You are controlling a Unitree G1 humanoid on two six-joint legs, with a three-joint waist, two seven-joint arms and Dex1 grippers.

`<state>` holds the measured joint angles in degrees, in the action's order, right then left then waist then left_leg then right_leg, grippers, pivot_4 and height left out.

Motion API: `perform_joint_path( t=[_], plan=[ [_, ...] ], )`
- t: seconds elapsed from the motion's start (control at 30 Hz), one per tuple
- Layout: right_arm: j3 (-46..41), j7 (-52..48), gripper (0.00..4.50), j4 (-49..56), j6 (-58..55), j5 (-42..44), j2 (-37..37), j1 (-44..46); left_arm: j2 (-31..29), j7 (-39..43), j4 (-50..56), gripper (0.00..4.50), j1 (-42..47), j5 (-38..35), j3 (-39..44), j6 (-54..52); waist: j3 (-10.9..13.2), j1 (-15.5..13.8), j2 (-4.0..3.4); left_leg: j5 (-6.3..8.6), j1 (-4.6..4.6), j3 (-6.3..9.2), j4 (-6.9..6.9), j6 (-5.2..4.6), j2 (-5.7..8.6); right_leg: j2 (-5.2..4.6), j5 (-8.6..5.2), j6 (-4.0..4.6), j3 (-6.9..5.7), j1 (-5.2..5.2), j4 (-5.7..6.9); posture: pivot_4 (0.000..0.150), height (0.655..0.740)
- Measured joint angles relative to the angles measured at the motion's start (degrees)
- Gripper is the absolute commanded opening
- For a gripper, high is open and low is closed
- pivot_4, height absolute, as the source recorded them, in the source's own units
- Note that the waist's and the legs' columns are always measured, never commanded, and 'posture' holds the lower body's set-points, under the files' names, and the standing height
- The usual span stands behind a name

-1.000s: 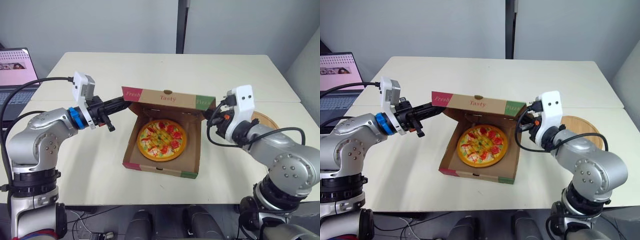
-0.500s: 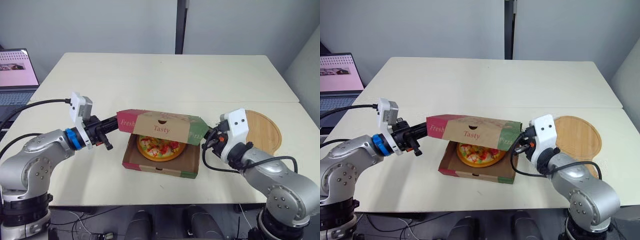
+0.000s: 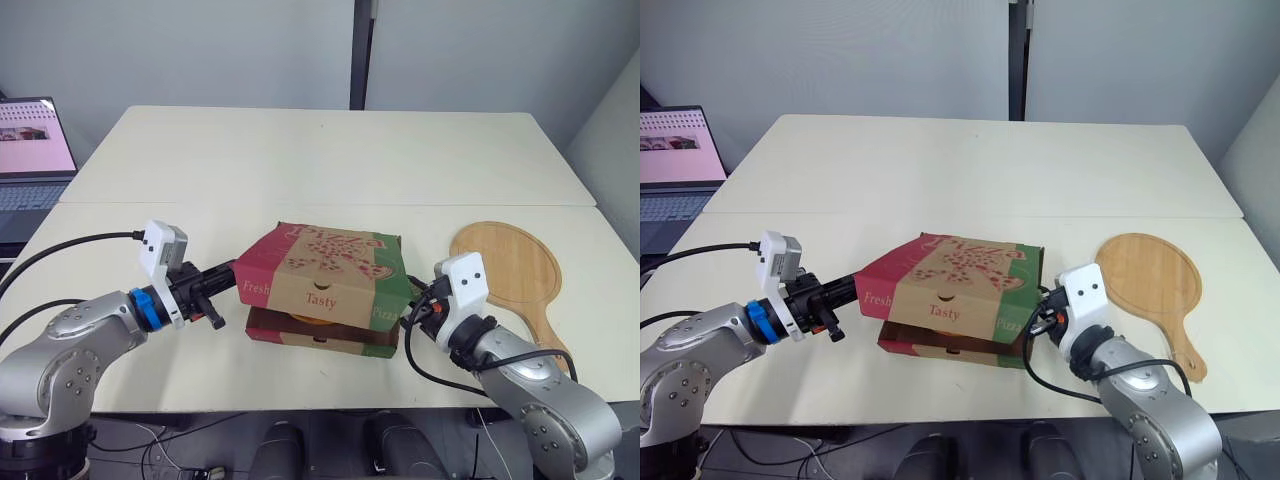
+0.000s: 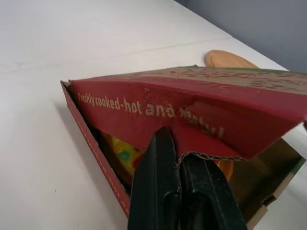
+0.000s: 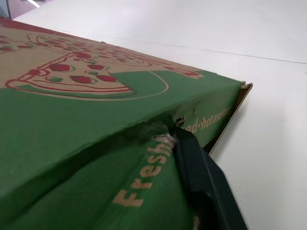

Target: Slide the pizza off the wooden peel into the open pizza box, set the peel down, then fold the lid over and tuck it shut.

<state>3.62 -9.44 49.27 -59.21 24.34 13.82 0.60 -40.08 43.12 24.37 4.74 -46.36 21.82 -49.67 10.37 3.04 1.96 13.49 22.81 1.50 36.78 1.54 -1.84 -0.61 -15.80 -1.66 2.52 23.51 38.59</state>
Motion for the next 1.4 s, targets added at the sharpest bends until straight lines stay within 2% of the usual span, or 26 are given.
perform_joint_path(
  t=[0.23, 0.4, 0.57, 0.67, 0.83, 0.93, 1.2, 1.33, 1.4],
  plan=[
    [-0.4, -4.3, 3.44, 0.2, 1.4, 2.3, 4.5, -4.4, -0.4, 0.6, 0.4, 0.00, -0.7, 0.1, -1.2, 1.7, 0.0, -0.4, 0.00, 0.00, 0.02, -0.02, -0.02, 0.00, 0.01, -0.09, -0.03, 0.02, 0.00, 0.00, -0.06, 0.150, 0.7325],
    [-2.3, -7.7, 3.44, 0.3, 1.0, 4.0, 9.4, -8.4, -0.9, 0.9, 0.4, 0.00, -1.4, 0.3, -1.3, 3.0, 0.0, -1.2, -0.02, 0.00, 0.07, -0.04, -0.06, 0.00, 0.04, -0.13, -0.04, -0.01, 0.00, 0.00, -0.18, 0.150, 0.7325],
    [-3.7, -10.7, 3.44, 0.6, 2.3, 5.0, 12.6, -8.5, -1.0, 1.1, 0.4, 0.00, -2.3, 0.4, -1.4, 4.1, 0.0, -1.2, -0.02, 0.00, 0.07, -0.05, -0.07, 0.00, 0.03, -0.22, -0.05, 0.01, -0.02, -0.03, -0.31, 0.150, 0.7325],
    [-5.7, -15.1, 3.44, 1.1, 3.3, 6.6, 17.9, -9.8, -1.0, 1.2, 0.5, 0.00, -2.7, 0.4, -1.4, 4.3, 0.0, -1.3, -0.02, 0.00, 0.07, -0.02, -0.15, 0.00, 0.06, -0.21, 0.00, -0.07, -0.08, -0.15, -0.56, 0.150, 0.7325],
    [-17.3, -22.6, 3.44, -5.8, 5.1, 8.7, 27.1, -7.8, -1.0, 1.3, 0.5, 0.00, -3.0, 0.8, -1.9, 5.5, 0.0, -1.2, -0.01, 0.01, 0.08, -0.20, -0.11, -0.01, 0.14, -0.30, 0.03, -0.11, 0.03, -0.21, -0.71, 0.150, 0.7325],
    [-22.8, -24.8, 2.86, -10.2, 6.3, 10.7, 29.3, -2.2, -1.1, 1.4, 0.5, 0.00, -3.1, 1.2, -2.5, 6.3, 0.0, -1.2, -0.01, 0.01, 0.07, -0.18, -0.10, -0.01, 0.17, -0.23, 0.03, -0.09, 0.01, -0.22, -0.70, 0.150, 0.7325],
    [-21.5, -23.8, 0.02, -11.9, 3.3, 19.2, 28.2, 12.6, -1.8, 2.0, 0.4, 0.00, -3.2, 2.4, -3.8, 7.5, 0.0, -1.3, -0.02, 0.01, 0.11, -0.06, -0.15, -0.01, 0.15, -0.13, 0.13, -0.27, -0.03, -0.21, -0.67, 0.150, 0.7325],
    [-15.6, -22.0, 0.02, -10.0, 1.5, 21.6, 26.2, 15.3, -1.7, 1.4, 0.4, 0.00, -3.1, 0.2, -3.6, 5.8, 0.0, -1.3, -0.02, 0.01, 0.12, -0.05, -0.15, -0.01, 0.09, -0.21, 0.13, -0.27, -0.03, -0.21, -0.67, 0.150, 0.7325],
    [-13.1, -21.4, 0.00, -9.0, 1.0, 22.1, 25.7, 15.4, -2.2, 1.5, 0.4, 0.39, -3.2, -0.6, -3.6, 4.9, 0.0, -1.3, -0.02, 0.01, 0.12, -0.05, -0.15, -0.01, 0.09, -0.24, 0.13, -0.28, -0.03, -0.21, -0.66, 0.150, 0.7325]
  ],
)
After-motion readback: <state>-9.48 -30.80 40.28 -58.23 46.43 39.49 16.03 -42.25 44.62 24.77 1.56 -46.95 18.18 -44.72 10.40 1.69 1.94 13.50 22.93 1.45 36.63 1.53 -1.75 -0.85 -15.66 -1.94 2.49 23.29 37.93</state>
